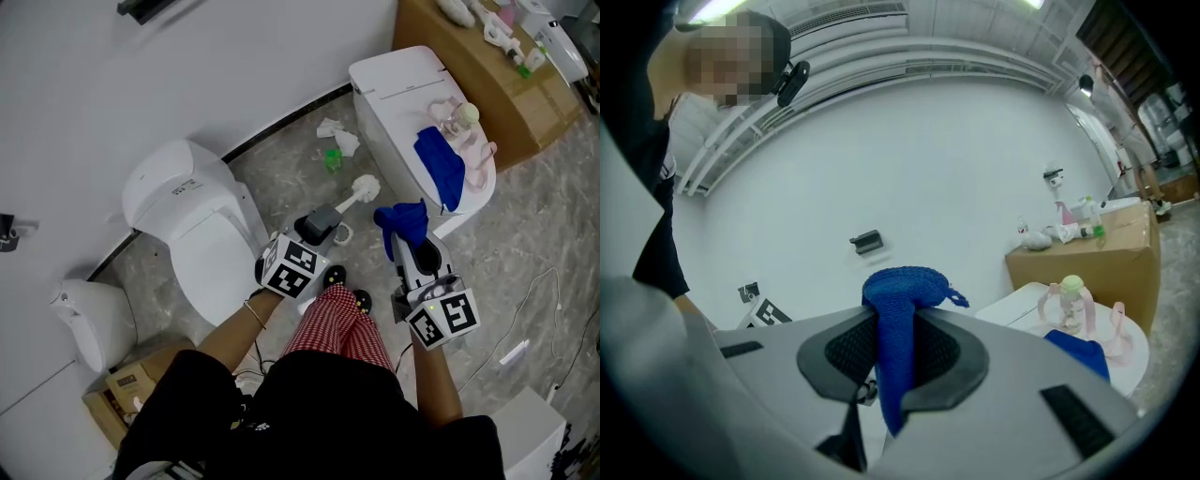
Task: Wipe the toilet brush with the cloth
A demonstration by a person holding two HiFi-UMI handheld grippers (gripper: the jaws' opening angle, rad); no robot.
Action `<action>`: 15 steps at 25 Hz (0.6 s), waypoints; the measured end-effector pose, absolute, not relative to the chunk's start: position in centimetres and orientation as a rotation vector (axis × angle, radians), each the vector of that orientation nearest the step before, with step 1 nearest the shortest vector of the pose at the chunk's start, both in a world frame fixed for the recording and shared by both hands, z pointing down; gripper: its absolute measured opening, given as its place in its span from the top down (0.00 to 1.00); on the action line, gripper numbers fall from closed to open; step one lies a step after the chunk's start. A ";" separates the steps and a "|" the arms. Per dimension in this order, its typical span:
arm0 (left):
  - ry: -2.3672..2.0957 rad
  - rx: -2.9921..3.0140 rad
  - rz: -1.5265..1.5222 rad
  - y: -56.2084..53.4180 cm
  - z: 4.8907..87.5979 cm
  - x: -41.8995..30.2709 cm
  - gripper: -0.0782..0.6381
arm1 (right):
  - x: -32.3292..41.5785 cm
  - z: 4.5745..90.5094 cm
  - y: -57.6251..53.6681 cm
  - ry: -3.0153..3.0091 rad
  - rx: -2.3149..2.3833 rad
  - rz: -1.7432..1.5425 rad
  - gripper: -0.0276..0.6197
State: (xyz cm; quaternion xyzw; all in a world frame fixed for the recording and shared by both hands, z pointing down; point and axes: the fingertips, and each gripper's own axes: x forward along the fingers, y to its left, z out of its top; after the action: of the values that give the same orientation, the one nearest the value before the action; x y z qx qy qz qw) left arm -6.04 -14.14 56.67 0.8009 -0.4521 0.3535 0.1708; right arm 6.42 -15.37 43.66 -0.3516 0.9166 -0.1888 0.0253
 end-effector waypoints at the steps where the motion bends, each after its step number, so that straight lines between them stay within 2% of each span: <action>1: -1.285 2.288 1.008 -14.2 56.2 -6.1 0.66 | 6.3 43.5 -15.3 2.836 -1.082 -0.581 0.86; 15: -1.313 2.416 0.964 -15.7 50.3 -6.3 0.66 | 4.6 39.5 -14.9 2.820 -0.945 -0.520 0.86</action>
State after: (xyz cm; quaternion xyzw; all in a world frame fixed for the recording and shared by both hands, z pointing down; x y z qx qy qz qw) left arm -6.35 -15.66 50.26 0.8239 -0.4476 0.3285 0.1136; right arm 4.65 -14.92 39.49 -0.3124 0.9323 -0.1719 0.0609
